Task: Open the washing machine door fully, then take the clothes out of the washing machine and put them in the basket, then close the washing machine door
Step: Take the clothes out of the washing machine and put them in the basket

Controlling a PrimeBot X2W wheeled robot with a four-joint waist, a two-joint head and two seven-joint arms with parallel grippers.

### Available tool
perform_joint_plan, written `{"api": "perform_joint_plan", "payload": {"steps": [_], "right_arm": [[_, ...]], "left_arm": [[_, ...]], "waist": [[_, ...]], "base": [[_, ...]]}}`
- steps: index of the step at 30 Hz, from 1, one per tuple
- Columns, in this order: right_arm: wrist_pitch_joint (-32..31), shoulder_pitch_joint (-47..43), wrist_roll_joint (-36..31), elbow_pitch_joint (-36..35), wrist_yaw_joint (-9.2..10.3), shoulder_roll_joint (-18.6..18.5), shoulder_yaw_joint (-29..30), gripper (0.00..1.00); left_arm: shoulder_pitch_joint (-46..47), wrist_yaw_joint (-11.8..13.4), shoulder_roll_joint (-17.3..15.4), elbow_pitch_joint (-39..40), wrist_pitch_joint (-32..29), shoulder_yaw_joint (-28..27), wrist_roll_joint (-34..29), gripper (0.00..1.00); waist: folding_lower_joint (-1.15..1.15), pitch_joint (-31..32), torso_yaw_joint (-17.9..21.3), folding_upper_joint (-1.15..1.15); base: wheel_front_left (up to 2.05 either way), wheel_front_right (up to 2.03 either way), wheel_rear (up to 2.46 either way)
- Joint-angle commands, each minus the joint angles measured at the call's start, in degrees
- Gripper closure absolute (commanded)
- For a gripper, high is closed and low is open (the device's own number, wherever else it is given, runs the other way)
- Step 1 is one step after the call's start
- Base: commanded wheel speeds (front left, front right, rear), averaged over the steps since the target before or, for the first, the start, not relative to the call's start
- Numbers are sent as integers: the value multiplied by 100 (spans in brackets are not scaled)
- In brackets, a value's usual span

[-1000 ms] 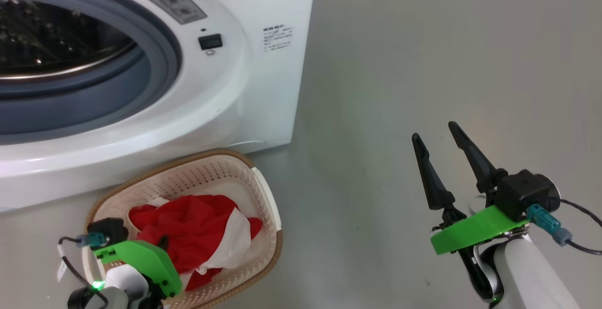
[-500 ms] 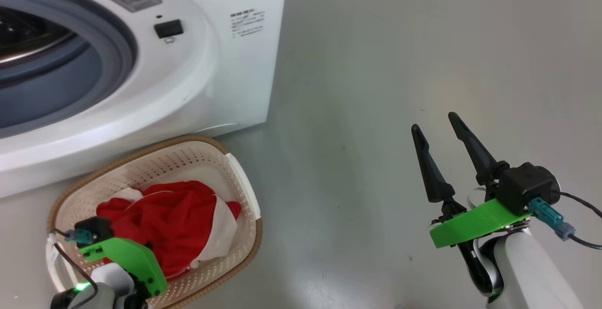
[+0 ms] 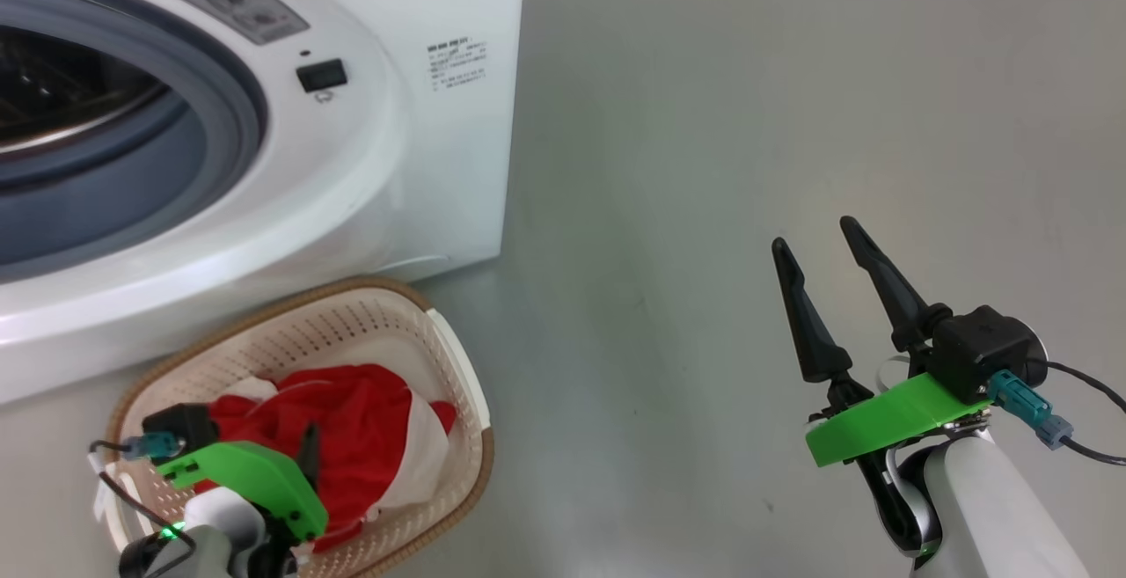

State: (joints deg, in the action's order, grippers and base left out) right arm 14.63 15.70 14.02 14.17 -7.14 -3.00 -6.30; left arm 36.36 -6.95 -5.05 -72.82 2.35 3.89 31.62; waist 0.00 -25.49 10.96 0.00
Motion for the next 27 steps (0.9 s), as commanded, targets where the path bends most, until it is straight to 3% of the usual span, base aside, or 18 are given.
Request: {"api": "perform_joint_plan", "payload": {"steps": [1,12,18,22,27], "right_arm": [[37,-37,-43,-106,-35,12,-101,0],[37,-283,-189,-2,-35,12,-2,0],[37,-547,-285,82,-35,9,138,0],[37,-659,-325,81,-35,2,195,0],[37,-773,-311,-34,-35,3,244,0]], "left_arm": [[-125,-34,-116,44,119,-107,61,0],[-496,-52,-10,549,785,295,284,0],[-909,-53,-187,1055,1199,639,272,0],[-1137,-48,-290,1505,1259,519,180,0],[-1632,103,-351,2759,1263,111,-230,0]], "waist": [[0,232,-81,0],[0,1007,-323,0],[0,1605,-445,0],[0,1847,-504,0],[0,2062,-576,0]], "base": [[0,0,0],[0,0,0],[0,0,0],[0,0,0],[0,0,0]]}}
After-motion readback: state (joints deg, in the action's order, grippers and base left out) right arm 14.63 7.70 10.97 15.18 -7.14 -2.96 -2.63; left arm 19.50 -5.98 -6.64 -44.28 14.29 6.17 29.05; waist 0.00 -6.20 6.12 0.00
